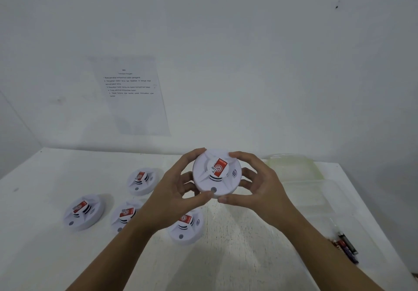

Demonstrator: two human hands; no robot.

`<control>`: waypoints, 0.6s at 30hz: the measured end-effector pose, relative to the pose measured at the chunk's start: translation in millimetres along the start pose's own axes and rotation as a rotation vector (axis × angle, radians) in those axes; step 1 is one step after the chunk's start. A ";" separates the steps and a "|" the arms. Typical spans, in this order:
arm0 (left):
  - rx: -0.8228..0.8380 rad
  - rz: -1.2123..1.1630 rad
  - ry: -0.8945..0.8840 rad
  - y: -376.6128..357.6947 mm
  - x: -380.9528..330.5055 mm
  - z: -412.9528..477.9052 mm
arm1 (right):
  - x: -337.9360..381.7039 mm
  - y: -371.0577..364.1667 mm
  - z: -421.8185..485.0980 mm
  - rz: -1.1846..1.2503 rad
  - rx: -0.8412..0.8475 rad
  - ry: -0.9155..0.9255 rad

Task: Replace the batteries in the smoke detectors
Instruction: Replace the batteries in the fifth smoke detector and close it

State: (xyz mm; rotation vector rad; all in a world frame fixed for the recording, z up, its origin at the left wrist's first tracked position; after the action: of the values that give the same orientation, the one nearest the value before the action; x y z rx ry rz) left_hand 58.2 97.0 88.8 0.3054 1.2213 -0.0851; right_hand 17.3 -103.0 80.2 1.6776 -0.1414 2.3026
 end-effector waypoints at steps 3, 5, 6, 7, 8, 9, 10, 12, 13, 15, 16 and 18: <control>0.012 0.014 -0.009 0.1 0.1 -0.6 | 0.1 0.0 -1.2 -0.009 -0.010 0.005; 0.017 0.023 -0.011 0.5 0.6 -0.7 | 0.6 0.6 -1.8 -0.013 -0.014 0.010; 0.020 0.027 -0.013 0.6 0.7 -0.6 | 1.0 1.1 -1.9 -0.018 -0.017 0.015; 0.022 0.031 -0.014 0.4 0.6 -0.4 | 1.5 1.6 -2.1 -0.022 -0.020 0.019; 0.023 0.034 -0.015 0.1 0.3 -0.1 | 2.0 1.9 -2.0 -0.023 -0.022 0.022; 0.022 0.034 -0.014 -0.2 0.0 0.4 | 2.5 2.3 -1.9 -0.021 -0.025 0.023; 0.021 0.031 -0.013 -0.6 -0.4 0.8 | 3.0 2.5 -1.8 -0.019 -0.027 0.025; 0.022 0.024 -0.012 -0.9 -1.1 1.5 | 3.8 2.1 -1.3 -0.024 -0.026 0.027; 0.023 0.024 -0.013 -1.1 -1.3 2.1 | 3.9 2.0 -0.8 -0.030 -0.026 0.028; 0.026 0.025 -0.014 -1.1 -1.4 2.6 | 3.9 2.0 -0.2 -0.043 -0.026 0.033; 0.025 0.027 -0.013 -0.9 -1.4 2.8 | 3.8 2.0 0.2 -0.052 -0.026 0.036; 0.025 0.037 -0.013 -0.5 -0.9 4.0 | 3.3 1.7 0.5 -0.072 -0.026 0.043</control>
State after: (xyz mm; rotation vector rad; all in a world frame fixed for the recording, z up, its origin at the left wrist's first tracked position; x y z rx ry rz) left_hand 61.4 95.4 90.8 0.3490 1.2017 -0.0703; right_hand 16.3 -104.1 83.7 1.5923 -0.1000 2.2722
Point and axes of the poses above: each hand's wrist, its own z-axis towards the middle knuckle, its own y-axis out of the back of the hand, x = y × z, the point moved 3 cm from there along z, towards the middle knuckle, and after that the axes turned 14 degrees about -x, right-handed, at the moved point
